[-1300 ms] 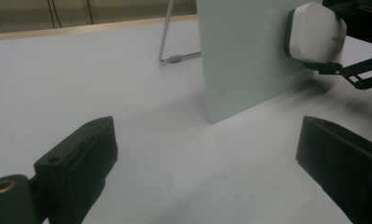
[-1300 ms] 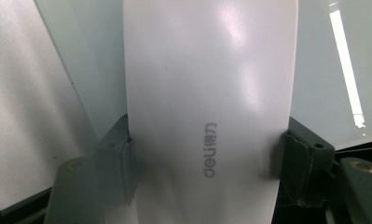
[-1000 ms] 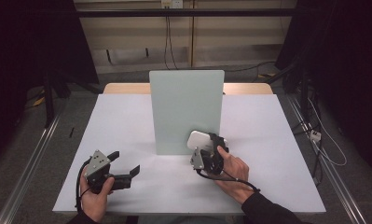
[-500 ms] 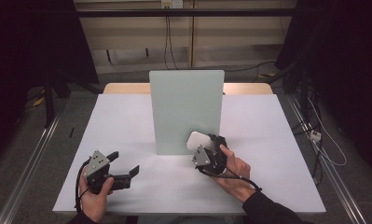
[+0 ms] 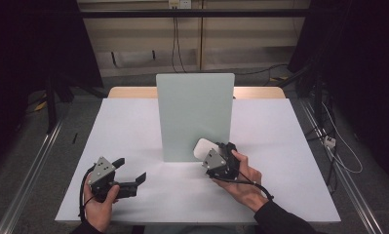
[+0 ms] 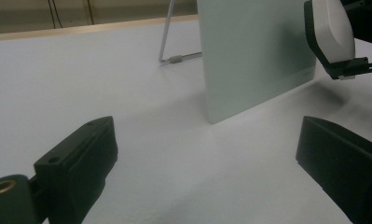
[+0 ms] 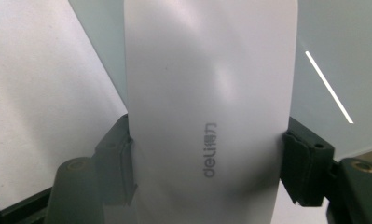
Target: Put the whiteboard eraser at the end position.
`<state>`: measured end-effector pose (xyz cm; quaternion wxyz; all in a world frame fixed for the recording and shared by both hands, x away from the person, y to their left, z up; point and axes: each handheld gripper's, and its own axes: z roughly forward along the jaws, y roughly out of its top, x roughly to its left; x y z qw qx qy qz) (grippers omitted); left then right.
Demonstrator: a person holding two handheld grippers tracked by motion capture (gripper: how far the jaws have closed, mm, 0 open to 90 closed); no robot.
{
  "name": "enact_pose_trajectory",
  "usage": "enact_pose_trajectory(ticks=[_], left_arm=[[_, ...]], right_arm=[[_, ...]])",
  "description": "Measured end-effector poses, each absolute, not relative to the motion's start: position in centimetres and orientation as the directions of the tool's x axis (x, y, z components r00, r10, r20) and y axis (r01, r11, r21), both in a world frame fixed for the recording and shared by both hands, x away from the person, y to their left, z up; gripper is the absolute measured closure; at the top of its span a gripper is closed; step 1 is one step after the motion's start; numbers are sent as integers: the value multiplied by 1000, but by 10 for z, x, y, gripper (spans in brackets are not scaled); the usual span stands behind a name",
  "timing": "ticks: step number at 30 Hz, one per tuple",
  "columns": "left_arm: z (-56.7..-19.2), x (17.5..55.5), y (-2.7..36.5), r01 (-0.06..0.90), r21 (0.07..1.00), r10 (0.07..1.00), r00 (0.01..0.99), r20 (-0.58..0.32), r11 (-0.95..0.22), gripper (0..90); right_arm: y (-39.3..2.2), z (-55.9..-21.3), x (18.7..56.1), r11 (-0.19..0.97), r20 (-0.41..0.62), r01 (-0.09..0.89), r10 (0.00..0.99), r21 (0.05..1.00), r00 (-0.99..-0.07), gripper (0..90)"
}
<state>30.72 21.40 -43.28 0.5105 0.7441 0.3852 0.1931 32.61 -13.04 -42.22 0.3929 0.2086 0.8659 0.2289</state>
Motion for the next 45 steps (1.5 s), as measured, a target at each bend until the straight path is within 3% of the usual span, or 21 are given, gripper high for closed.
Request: enact_pose_trajectory(ticks=[20, 45], left_arm=[[-433, 304, 215, 384, 905, 784, 612, -102, -182, 51], [-432, 304, 215, 379, 906, 774, 625, -100, -189, 51]], right_arm=[[-139, -416, 326, 770, -469, 185, 540, 611, -699, 314], [-125, -423, 338, 794, -196, 200, 370, 574, -908, 314]])
